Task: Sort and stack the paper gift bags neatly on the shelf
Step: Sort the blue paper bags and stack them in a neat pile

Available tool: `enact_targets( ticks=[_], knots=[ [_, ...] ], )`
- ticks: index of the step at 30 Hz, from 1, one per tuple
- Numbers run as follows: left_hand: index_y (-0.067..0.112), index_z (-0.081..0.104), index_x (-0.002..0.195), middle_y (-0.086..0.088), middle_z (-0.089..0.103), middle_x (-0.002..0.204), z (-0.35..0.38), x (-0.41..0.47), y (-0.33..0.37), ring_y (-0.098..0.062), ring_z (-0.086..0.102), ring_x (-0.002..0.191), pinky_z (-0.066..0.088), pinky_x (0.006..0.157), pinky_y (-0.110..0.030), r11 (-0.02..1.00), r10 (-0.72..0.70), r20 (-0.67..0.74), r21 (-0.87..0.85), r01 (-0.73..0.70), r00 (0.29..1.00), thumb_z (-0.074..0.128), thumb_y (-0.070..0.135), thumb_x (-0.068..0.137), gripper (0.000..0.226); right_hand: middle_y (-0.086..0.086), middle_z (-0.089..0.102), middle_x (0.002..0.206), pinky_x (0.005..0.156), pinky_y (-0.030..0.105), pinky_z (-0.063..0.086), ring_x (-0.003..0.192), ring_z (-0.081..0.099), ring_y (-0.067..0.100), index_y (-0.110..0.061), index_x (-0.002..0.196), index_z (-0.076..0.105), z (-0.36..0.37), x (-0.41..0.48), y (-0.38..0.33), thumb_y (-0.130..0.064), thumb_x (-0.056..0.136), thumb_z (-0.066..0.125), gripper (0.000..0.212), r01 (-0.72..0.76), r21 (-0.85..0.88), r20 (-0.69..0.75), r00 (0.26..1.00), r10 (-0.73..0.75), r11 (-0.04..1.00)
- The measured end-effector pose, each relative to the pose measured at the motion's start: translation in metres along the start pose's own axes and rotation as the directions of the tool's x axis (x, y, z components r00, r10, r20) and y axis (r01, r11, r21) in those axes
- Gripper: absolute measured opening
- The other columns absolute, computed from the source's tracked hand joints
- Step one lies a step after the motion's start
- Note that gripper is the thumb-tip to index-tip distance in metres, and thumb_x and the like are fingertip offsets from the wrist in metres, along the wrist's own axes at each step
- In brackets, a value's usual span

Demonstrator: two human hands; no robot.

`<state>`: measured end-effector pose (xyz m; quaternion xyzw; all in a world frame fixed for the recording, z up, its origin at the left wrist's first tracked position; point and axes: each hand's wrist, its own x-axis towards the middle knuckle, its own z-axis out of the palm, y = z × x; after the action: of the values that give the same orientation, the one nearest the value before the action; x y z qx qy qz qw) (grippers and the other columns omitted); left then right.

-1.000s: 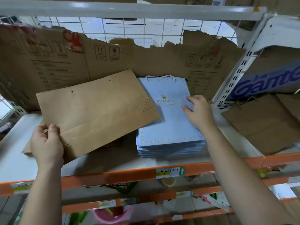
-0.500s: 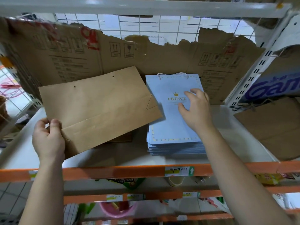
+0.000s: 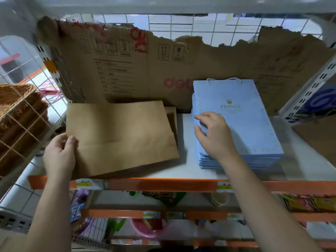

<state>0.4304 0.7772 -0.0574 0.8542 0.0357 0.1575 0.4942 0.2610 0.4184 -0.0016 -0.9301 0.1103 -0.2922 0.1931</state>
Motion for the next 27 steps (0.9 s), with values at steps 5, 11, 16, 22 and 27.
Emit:
enact_targets(
  ticks=[5, 11, 16, 22, 27],
  knots=[
    [0.013, 0.065, 0.120, -0.009, 0.068, 0.106, 0.006, 0.005, 0.005, -0.029, 0.061, 0.099, 0.046, 0.080, -0.039, 0.990, -0.068, 0.115, 0.128, 0.053, 0.991, 0.067, 0.049, 0.083, 0.052, 0.011, 0.064, 0.109, 0.090, 0.024, 0.033, 0.107, 0.054, 0.028, -0.004, 0.114, 0.067, 0.011, -0.004, -0.010, -0.009, 0.088, 0.061, 0.028, 0.009, -0.037, 0.005, 1.000, -0.009, 0.999],
    [0.016, 0.061, 0.125, -0.011, 0.068, 0.110, 0.021, 0.017, 0.023, -0.028, 0.061, 0.101, 0.043, 0.077, -0.035, 0.980, 0.008, 0.179, 0.195, -0.044, 0.984, 0.083, 0.047, 0.066, 0.071, 0.010, 0.065, 0.107, 0.091, 0.024, 0.035, 0.105, 0.054, 0.026, -0.005, 0.113, 0.068, 0.012, -0.006, -0.012, -0.009, 0.088, 0.061, 0.026, 0.018, -0.069, -0.022, 1.000, -0.020, 0.997],
    [0.013, 0.068, 0.109, -0.011, 0.070, 0.102, 0.047, 0.026, 0.031, -0.028, 0.062, 0.093, 0.040, 0.069, -0.031, 0.972, 0.080, 0.209, 0.199, -0.123, 0.975, 0.083, 0.042, 0.068, 0.053, 0.010, 0.065, 0.106, 0.090, 0.024, 0.036, 0.104, 0.055, 0.027, -0.004, 0.111, 0.069, 0.013, -0.007, -0.008, -0.010, 0.087, 0.060, 0.027, 0.010, -0.086, -0.009, 1.000, -0.011, 0.996],
    [0.016, 0.063, 0.098, -0.012, 0.063, 0.097, 0.074, 0.037, 0.029, -0.035, 0.058, 0.091, 0.041, 0.062, -0.036, 0.913, 0.128, 0.196, 0.360, -0.193, 0.972, 0.076, 0.054, 0.071, 0.049, 0.009, 0.065, 0.106, 0.089, 0.025, 0.038, 0.105, 0.055, 0.025, -0.004, 0.111, 0.069, 0.016, -0.008, -0.006, -0.010, 0.087, 0.059, 0.027, 0.007, -0.090, 0.004, 1.000, -0.007, 0.996],
    [0.012, 0.064, 0.112, -0.018, 0.053, 0.108, 0.087, 0.046, 0.027, -0.038, 0.050, 0.107, 0.045, 0.077, -0.044, 0.884, 0.112, 0.206, 0.426, -0.192, 0.972, 0.072, 0.052, 0.077, 0.054, 0.007, 0.065, 0.107, 0.089, 0.023, 0.038, 0.105, 0.054, 0.022, -0.005, 0.111, 0.070, 0.019, -0.009, -0.002, -0.008, 0.088, 0.058, 0.026, -0.015, -0.065, -0.005, 1.000, 0.015, 0.998]
  ],
)
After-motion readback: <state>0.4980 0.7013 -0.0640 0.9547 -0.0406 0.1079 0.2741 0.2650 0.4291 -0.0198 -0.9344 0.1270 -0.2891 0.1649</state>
